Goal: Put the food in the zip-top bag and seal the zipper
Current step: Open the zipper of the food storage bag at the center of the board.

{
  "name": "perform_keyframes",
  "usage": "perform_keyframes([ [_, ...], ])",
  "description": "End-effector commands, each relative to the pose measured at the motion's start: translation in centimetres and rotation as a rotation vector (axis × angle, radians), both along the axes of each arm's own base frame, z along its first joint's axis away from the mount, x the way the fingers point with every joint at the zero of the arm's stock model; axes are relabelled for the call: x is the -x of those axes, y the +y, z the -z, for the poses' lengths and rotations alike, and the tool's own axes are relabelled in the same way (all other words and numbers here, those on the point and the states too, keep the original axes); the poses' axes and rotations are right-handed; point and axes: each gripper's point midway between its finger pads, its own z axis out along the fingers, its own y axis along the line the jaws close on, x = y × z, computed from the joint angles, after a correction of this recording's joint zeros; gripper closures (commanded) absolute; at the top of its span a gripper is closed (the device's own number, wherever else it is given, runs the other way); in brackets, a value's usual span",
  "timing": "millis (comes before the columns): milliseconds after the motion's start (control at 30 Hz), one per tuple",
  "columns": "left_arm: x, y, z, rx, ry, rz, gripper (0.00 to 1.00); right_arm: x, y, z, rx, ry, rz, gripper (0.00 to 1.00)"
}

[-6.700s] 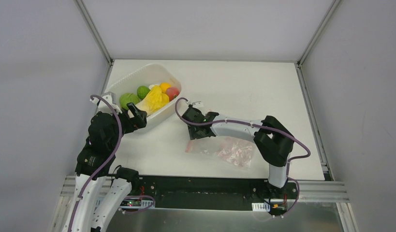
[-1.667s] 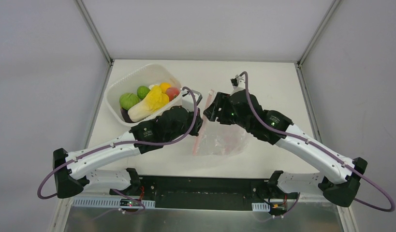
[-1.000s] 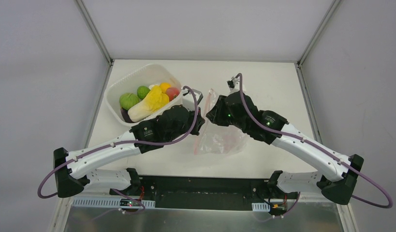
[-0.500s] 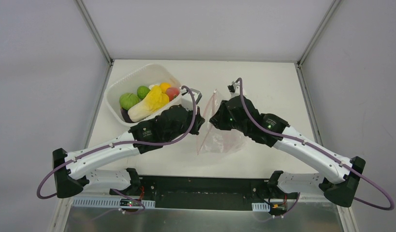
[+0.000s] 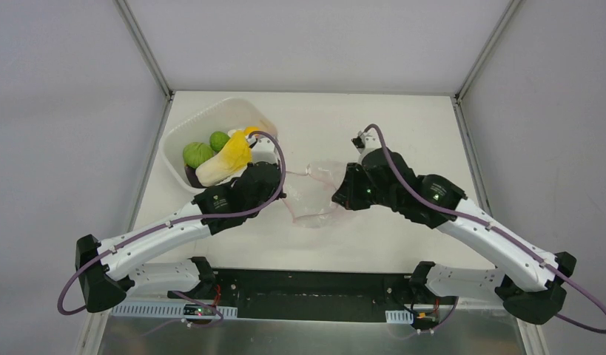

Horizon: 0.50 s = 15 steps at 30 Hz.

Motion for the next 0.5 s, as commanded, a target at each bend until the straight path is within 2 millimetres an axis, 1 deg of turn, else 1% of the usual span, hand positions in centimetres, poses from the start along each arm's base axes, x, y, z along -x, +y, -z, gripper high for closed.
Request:
perform_keyframes([
  [0,-0.8,1.4,-0.3,0.046,-0.008,-0.091,1.0,2.1,-2.3,-4.0,-0.043,-0.038,-0.05,1.0],
  [67,-0.9,0.8,-0.5,0.059,-0.005,-0.077,1.0,1.7,-2.9,-5.3,-0.066,-0.072,-0.007,1.0],
  [167,-0.9,-0.5,-0.3,0.066,0.021,-0.041,1.0,0.1,-3.9,-6.9,-0.1,-0.116,0.12,1.0],
  [233,-0.8,-1.8,-0.2,0.085,0.035,0.002,1.0,-0.2,-3.3,-7.2,-0.128,-0.127,0.124,1.0],
  [267,-0.7,-2.7,-0.3,0.103,0.04,0.041,1.0,-0.5,-2.7,-6.9,-0.129,-0.12,0.121,1.0],
  [300,-0.6,-3.6,-0.4,0.116,0.042,0.079,0.97,-0.8,-2.2,-6.5,-0.121,-0.108,0.127,1.0],
  [367,-0.6,-5.2,-0.5,0.122,0.057,0.134,0.8,-1.9,-1.6,-5.3,-0.083,-0.098,0.159,1.0],
  [400,-0.7,-5.5,-0.8,0.116,0.063,0.145,0.73,-2.6,-1.5,-4.5,-0.051,-0.103,0.183,1.0],
  [433,-0.7,-5.6,-0.6,0.097,0.074,0.149,0.64,-3.3,-1.6,-3.6,-0.016,-0.11,0.209,1.0],
  [467,-0.8,-5.6,-0.6,0.084,0.08,0.151,0.58,-4.1,-1.7,-3.0,0.014,-0.125,0.237,1.0],
])
